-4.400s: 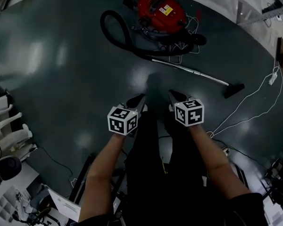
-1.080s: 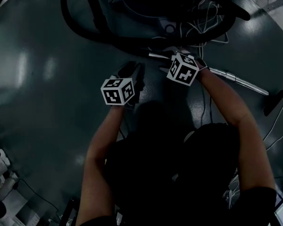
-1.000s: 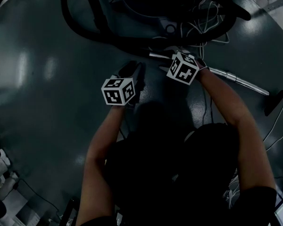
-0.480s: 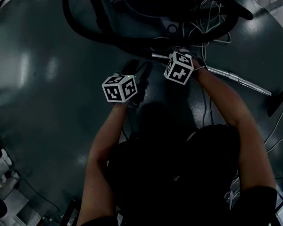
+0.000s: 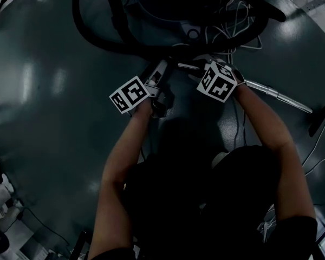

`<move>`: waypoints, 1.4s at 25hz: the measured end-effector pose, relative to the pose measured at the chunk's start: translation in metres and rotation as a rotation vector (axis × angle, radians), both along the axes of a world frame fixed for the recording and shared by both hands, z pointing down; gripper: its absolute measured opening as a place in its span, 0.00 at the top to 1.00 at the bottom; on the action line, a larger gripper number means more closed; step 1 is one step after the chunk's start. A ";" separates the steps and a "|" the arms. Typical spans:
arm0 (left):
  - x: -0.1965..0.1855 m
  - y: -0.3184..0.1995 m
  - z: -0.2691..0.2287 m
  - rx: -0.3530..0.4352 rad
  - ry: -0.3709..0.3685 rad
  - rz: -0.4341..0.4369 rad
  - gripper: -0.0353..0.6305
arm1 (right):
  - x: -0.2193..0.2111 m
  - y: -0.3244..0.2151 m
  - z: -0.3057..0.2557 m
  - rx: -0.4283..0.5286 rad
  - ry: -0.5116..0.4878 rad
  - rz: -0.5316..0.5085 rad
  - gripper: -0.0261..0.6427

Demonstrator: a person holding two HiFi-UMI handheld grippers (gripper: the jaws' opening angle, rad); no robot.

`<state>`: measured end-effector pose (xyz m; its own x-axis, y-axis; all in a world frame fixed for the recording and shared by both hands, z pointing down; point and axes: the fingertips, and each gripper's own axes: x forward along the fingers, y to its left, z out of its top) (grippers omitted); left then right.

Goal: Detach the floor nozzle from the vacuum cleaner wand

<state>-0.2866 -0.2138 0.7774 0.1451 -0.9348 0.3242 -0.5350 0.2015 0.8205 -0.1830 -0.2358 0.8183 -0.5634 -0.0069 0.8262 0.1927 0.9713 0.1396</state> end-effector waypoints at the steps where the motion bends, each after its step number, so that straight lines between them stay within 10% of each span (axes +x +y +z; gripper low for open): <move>1: 0.002 -0.003 0.001 -0.001 0.019 -0.007 0.49 | 0.002 -0.001 -0.001 -0.004 -0.001 0.004 0.71; 35: 0.003 -0.015 0.008 -0.055 0.191 -0.277 0.69 | -0.012 0.013 -0.020 0.044 -0.019 -0.059 0.71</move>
